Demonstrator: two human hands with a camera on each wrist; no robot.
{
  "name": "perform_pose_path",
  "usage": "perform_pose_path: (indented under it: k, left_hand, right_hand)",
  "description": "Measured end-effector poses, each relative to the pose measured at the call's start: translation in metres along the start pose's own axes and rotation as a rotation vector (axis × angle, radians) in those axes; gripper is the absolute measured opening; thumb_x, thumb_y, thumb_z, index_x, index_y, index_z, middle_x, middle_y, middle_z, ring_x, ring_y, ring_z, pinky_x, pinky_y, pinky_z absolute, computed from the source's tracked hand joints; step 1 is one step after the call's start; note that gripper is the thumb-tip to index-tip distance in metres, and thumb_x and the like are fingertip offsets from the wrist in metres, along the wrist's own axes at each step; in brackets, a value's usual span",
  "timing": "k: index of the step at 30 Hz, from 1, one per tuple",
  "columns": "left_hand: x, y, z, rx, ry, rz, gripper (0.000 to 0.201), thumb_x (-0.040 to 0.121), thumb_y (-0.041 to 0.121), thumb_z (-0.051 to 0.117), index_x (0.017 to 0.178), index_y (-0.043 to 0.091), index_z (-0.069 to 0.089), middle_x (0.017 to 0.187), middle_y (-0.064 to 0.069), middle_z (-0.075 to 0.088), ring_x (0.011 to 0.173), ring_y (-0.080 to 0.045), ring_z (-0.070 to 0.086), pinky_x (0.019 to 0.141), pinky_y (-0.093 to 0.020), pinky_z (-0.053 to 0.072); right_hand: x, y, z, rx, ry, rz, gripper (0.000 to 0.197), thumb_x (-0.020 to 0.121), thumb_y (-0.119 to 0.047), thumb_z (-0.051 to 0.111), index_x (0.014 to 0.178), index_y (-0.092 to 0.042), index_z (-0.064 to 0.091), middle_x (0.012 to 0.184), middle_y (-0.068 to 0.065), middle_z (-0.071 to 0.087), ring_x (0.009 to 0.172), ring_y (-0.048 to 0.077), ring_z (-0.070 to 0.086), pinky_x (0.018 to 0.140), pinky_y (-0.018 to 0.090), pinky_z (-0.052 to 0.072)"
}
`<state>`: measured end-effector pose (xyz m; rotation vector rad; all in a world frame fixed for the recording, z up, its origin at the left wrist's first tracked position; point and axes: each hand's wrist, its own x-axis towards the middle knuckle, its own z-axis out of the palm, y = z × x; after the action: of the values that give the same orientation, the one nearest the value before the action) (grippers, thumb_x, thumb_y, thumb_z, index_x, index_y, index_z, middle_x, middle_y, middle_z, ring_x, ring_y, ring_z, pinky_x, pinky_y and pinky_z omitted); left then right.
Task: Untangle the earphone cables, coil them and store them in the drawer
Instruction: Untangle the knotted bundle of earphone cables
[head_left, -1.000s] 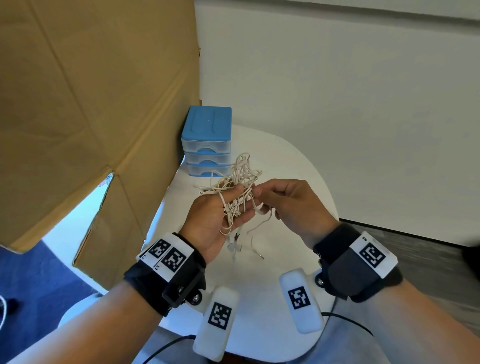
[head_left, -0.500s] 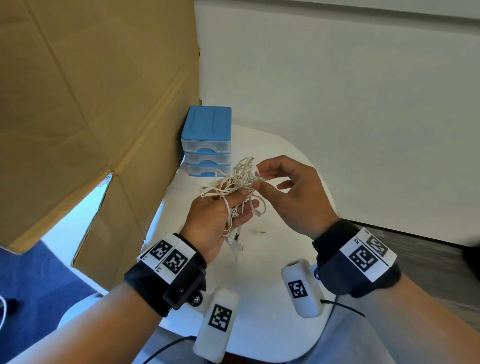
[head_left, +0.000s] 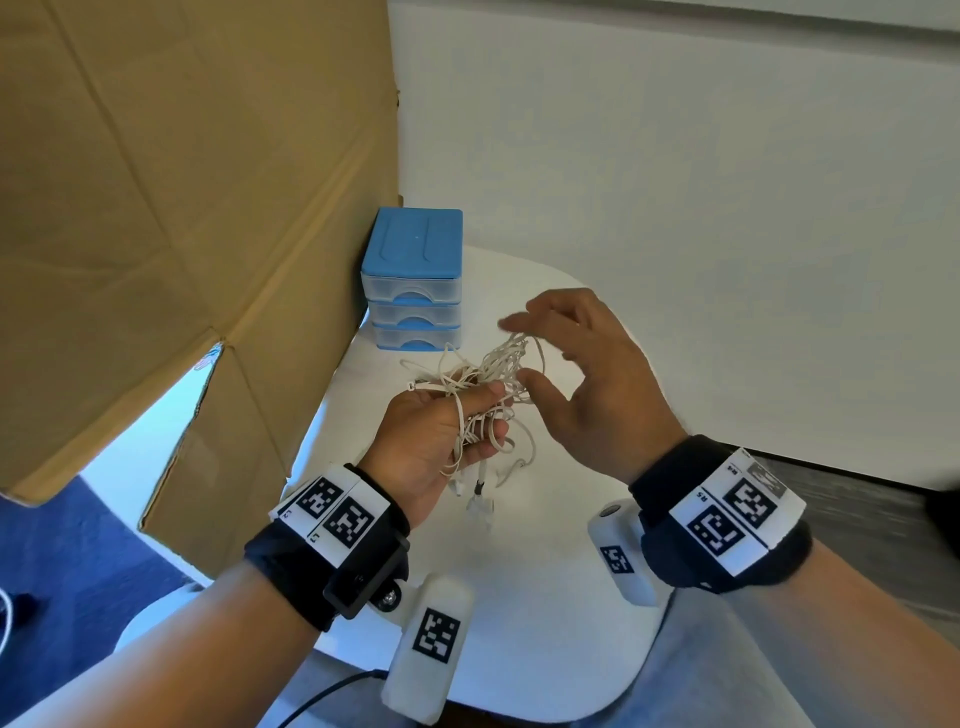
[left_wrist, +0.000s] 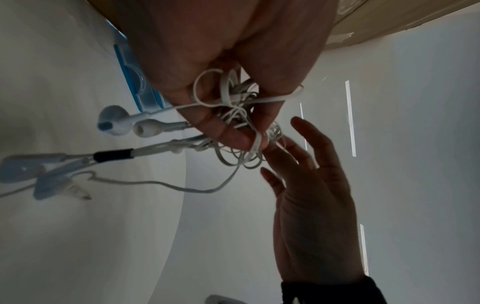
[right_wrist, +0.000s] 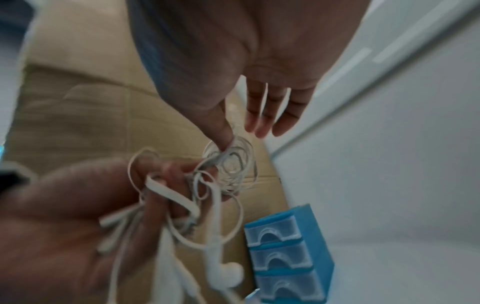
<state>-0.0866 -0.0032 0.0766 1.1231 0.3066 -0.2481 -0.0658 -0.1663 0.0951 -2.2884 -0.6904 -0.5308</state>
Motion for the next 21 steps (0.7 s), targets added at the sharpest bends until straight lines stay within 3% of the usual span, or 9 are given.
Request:
perform_pose_path:
  k: [3, 6, 13, 18, 21]
  left_hand:
    - [-0.0003, 0.0002, 0.0003, 0.018, -0.007, -0.022, 0.016, 0.083, 0.009, 0.072, 0.097, 0.002, 0.071, 0.082, -0.012, 0.069, 0.059, -0.016, 0.063, 0.058, -0.025, 0.055]
    - [-0.0011, -0.0001, 0.0006, 0.047, -0.02, -0.039, 0.015, 0.082, 0.01, 0.072, 0.095, 0.004, 0.07, 0.082, -0.012, 0.068, 0.058, -0.016, 0.062, 0.058, -0.025, 0.055]
    - [-0.0013, -0.0009, -0.0023, 0.135, -0.046, -0.031, 0.017, 0.082, 0.012, 0.072, 0.098, 0.007, 0.07, 0.082, -0.009, 0.066, 0.055, -0.014, 0.058, 0.057, -0.024, 0.05]
    - [0.0004, 0.0004, -0.0038, 0.213, -0.018, -0.001, 0.024, 0.077, 0.034, 0.077, 0.092, 0.015, 0.073, 0.078, -0.005, 0.065, 0.052, -0.015, 0.048, 0.052, -0.025, 0.039]
    - [-0.0002, -0.0014, -0.0027, 0.231, 0.019, 0.022, 0.025, 0.083, 0.034, 0.074, 0.095, 0.013, 0.074, 0.077, -0.006, 0.062, 0.051, -0.014, 0.046, 0.049, -0.024, 0.038]
  right_hand:
    - [0.0, -0.0007, -0.0005, -0.13, -0.006, -0.098, 0.022, 0.082, -0.007, 0.067, 0.097, -0.022, 0.073, 0.126, 0.004, 0.055, 0.114, 0.021, 0.054, 0.078, 0.04, 0.053]
    - [-0.0017, -0.0012, -0.002, -0.126, -0.04, -0.111, 0.021, 0.081, -0.004, 0.067, 0.09, -0.021, 0.074, 0.128, 0.005, 0.055, 0.114, 0.021, 0.055, 0.077, 0.041, 0.054]
    - [-0.0001, -0.0019, -0.0061, -0.203, -0.165, -0.121, 0.026, 0.081, -0.006, 0.071, 0.095, -0.027, 0.077, 0.121, -0.001, 0.066, 0.108, 0.023, 0.059, 0.084, 0.04, 0.052]
    - [0.0017, -0.0017, -0.0073, -0.18, -0.172, -0.081, 0.028, 0.081, -0.014, 0.075, 0.103, -0.031, 0.075, 0.102, -0.006, 0.069, 0.09, 0.021, 0.06, 0.074, 0.039, 0.052]
    - [0.0013, -0.0015, -0.0059, -0.19, -0.168, -0.068, 0.025, 0.08, -0.017, 0.077, 0.102, -0.031, 0.076, 0.096, -0.008, 0.07, 0.085, 0.021, 0.059, 0.07, 0.038, 0.051]
